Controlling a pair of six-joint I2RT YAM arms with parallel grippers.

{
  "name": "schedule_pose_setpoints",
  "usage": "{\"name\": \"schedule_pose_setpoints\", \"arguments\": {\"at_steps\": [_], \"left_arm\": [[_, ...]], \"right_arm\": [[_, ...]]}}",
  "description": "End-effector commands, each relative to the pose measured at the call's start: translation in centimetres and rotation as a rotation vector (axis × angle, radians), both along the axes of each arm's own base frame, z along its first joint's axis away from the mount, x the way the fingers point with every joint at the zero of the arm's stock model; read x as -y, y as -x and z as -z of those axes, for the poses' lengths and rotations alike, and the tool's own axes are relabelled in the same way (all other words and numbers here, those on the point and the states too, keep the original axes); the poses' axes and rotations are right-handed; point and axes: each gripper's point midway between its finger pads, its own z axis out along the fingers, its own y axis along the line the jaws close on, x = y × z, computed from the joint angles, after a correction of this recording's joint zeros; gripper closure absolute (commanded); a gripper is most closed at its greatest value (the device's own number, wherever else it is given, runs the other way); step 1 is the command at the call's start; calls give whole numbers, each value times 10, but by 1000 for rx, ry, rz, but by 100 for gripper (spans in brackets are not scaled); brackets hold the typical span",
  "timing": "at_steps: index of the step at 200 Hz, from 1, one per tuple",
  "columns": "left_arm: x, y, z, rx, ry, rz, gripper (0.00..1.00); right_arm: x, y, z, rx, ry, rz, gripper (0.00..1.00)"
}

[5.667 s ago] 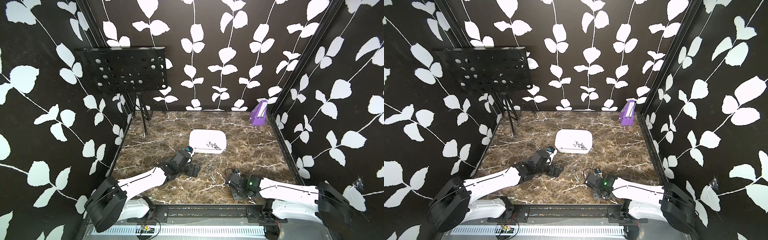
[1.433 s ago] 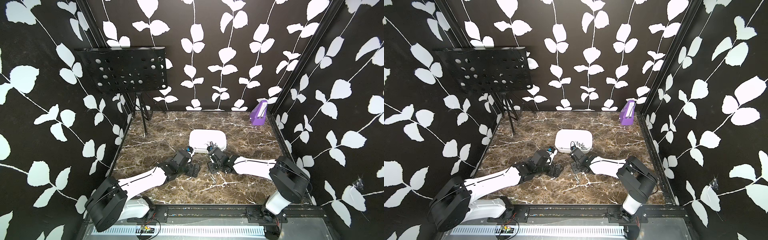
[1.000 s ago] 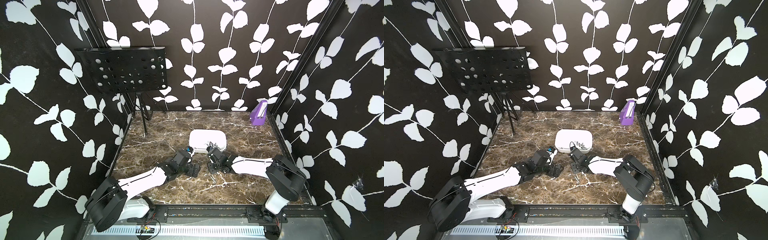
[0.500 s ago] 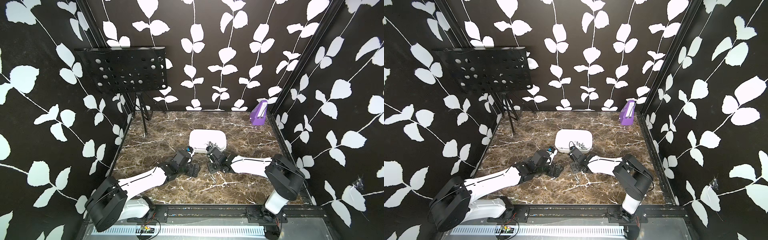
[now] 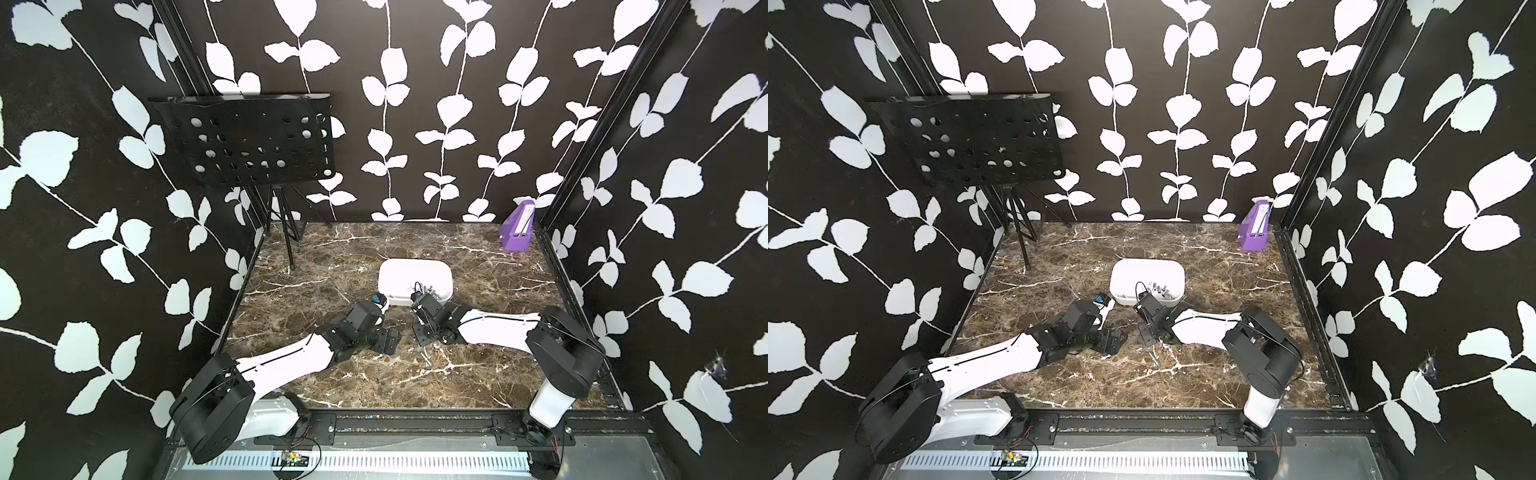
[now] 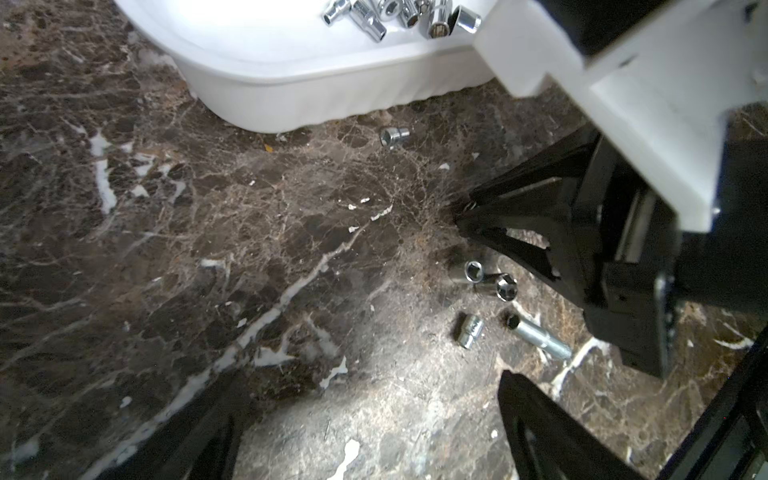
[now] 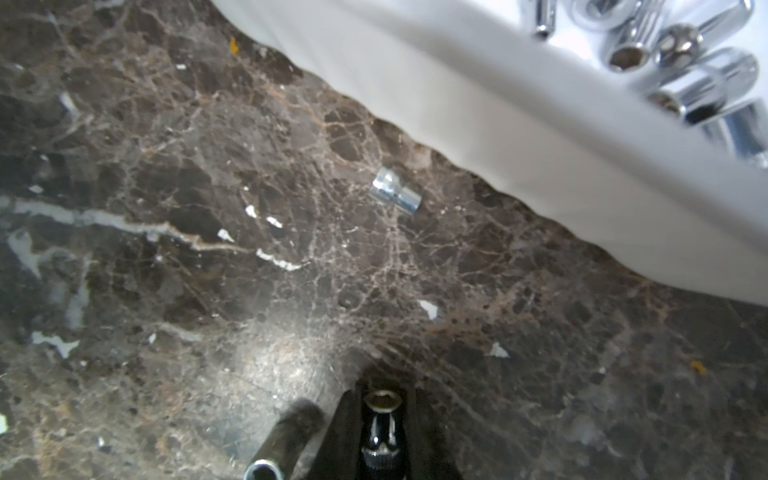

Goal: Put the socket on the desktop into the storage box
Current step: Place the socket head in the storage box.

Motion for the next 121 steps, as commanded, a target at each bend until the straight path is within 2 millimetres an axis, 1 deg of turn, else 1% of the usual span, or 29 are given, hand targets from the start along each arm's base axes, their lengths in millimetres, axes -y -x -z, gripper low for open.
{"name": "schedule_pose_setpoints", "arguments": {"at_steps": [1,14,31,36,38,40,52,68,96,110,121], "left_arm": [[3,-2,-11,26,16,8,6],[3,-2,-11,27,15,7,6],[2,-2,-11,30,10,4,6],[2,-2,-12,32,11,4,6],[2,-3,-12,33,11,2,6],[2,-3,-12,35,12,1,6],[0,-3,-13,43,13,-5,6],[-2,-4,-14,54,17,-12,6],[-1,-3,-17,55,25,-12,6],[-1,-3,-19,56,33,-13,6],[-1,-2,-20,55,38,-13,6]], "right_arm": [[8,0,-8,22,35,13,88],[13,0,-13,38,40,20,89],[18,-1,-27,77,30,31,90],[22,-1,-27,84,41,36,90],[22,-2,-35,102,25,39,90],[23,-2,-39,113,19,42,90],[29,-2,-53,150,1,57,90],[36,-3,-77,210,-34,80,90],[50,-15,-136,334,-47,156,88],[50,-26,-166,380,-53,183,87],[46,-35,-182,394,-59,192,87]]}}
